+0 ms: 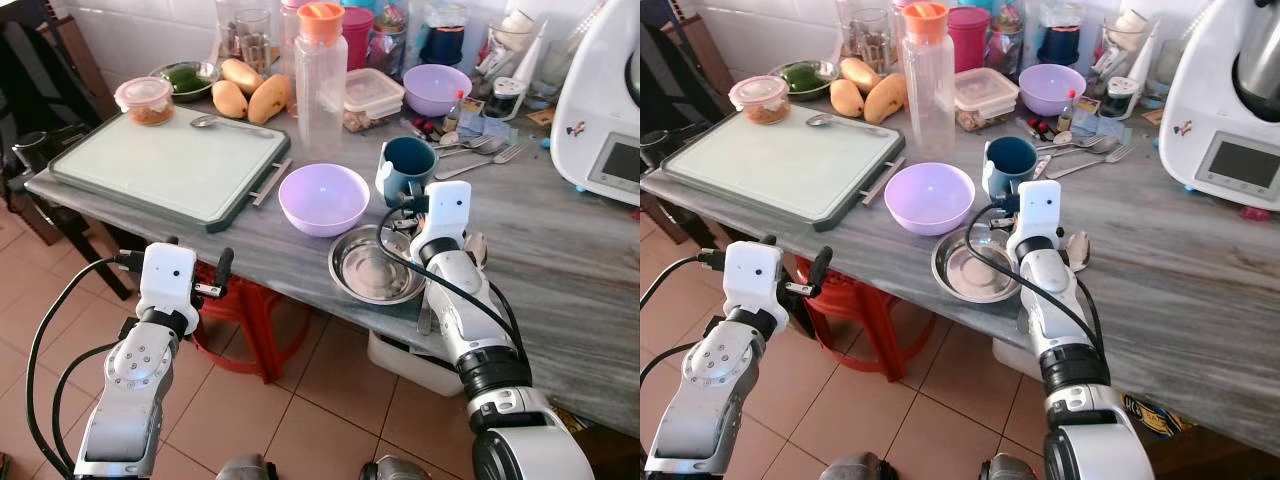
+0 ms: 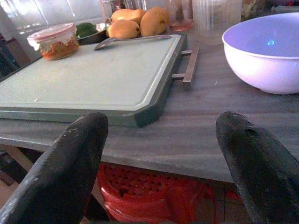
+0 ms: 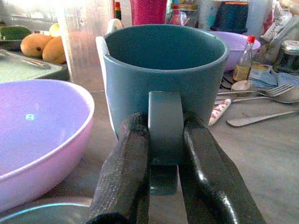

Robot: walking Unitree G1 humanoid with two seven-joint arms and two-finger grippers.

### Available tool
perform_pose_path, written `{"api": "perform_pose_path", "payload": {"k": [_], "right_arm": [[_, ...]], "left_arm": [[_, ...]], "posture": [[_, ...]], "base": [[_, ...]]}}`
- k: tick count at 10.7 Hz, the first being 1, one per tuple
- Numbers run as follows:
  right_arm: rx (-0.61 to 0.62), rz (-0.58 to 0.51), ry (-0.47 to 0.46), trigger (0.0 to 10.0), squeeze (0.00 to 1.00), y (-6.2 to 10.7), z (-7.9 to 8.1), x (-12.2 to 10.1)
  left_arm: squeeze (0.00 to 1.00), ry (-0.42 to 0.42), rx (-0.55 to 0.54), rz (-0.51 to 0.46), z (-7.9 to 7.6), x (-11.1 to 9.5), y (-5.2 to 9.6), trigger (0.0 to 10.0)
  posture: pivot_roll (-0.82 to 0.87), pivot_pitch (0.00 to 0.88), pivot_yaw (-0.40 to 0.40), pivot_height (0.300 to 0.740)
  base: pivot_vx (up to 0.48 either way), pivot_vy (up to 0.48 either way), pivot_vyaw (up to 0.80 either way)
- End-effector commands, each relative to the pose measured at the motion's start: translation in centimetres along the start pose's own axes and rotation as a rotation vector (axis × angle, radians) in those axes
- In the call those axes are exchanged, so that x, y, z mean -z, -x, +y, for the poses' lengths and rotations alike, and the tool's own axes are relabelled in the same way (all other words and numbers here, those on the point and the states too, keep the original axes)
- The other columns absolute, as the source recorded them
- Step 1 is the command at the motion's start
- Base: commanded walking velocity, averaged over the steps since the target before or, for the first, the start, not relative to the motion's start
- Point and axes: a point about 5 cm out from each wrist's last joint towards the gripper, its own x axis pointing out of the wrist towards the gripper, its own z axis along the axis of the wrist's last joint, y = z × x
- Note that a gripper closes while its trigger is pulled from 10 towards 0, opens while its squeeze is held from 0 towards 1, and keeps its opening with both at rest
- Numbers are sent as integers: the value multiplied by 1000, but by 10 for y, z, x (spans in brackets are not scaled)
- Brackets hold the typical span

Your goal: Setting the table

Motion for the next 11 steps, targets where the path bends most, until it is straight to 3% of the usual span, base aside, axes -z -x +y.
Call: {"api": "perform_pose_path", "payload": {"k": [1, 8, 9, 10, 11], "right_arm": [[24, 13, 4, 10000, 0, 1, -4, 2], [17, 100, -9, 10000, 0, 2, -8, 16], [16, 102, -12, 10000, 765, 2, -8, 16], [15, 103, -12, 10000, 1000, 2, -8, 16], [17, 98, -3, 10000, 1000, 2, -9, 15]], "left_arm": [[0, -4, 2, -5, 0, -2, -1, 10000], [0, 2, 7, -1, -2, -3, -3, 10000], [0, 3, 8, 0, -2, -4, -3, 10000], [0, 3, 9, 0, -3, -4, -4, 10000], [0, 7, 11, -1, -3, -3, -5, 10000]], "posture": [[90, 19, 46, 740], [88, 14, 43, 740], [86, 13, 44, 740], [84, 11, 43, 740], [79, 4, 43, 740]], "base": [[0, 0, 0], [0, 0, 0], [0, 0, 0], [0, 0, 0], [0, 0, 0]]}}
